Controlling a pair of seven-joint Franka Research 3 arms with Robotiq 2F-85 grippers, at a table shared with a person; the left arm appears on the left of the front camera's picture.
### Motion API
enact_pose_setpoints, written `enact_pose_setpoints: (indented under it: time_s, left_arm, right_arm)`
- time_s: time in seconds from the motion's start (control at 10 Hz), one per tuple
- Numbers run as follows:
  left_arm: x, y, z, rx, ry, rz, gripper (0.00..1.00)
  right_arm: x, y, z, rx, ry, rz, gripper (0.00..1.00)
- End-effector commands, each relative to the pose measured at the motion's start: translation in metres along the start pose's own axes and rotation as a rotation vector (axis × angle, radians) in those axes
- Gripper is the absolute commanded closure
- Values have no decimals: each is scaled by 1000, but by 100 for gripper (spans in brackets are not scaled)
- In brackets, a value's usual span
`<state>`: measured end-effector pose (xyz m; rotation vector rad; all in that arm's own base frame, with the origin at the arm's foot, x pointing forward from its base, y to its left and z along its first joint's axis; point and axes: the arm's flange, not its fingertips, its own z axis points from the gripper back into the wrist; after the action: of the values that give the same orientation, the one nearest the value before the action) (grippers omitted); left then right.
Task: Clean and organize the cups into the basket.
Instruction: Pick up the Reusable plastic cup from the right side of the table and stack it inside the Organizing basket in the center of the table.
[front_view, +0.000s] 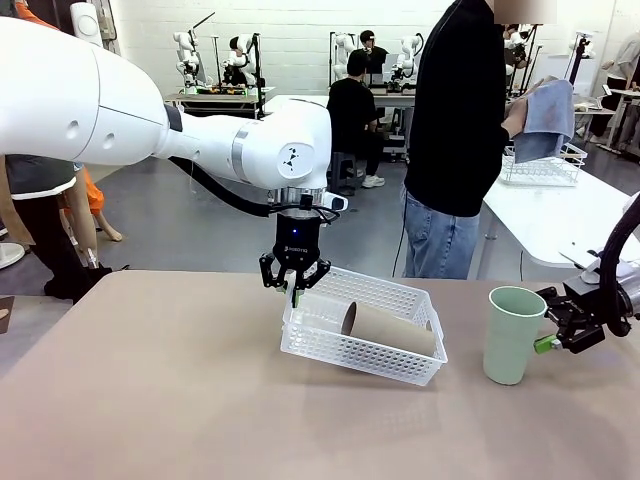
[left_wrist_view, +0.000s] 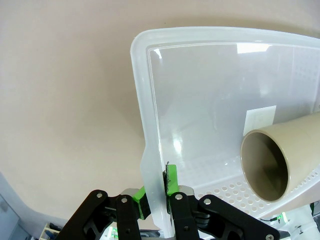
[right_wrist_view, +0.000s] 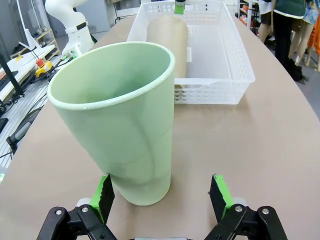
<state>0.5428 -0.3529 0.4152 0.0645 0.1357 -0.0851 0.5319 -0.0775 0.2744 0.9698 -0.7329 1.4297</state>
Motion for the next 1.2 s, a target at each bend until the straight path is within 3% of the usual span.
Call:
enact_pose_setpoints:
  time_s: [0.0,1.1]
  left_arm:
    - [-1,1,1,0,-1,0,100]
    - [-1,1,1,0,-1,0,100]
  right_arm:
    - [2,0,-7,19,1,0,0]
    - [-6,-1,-5,78,3,-61,0]
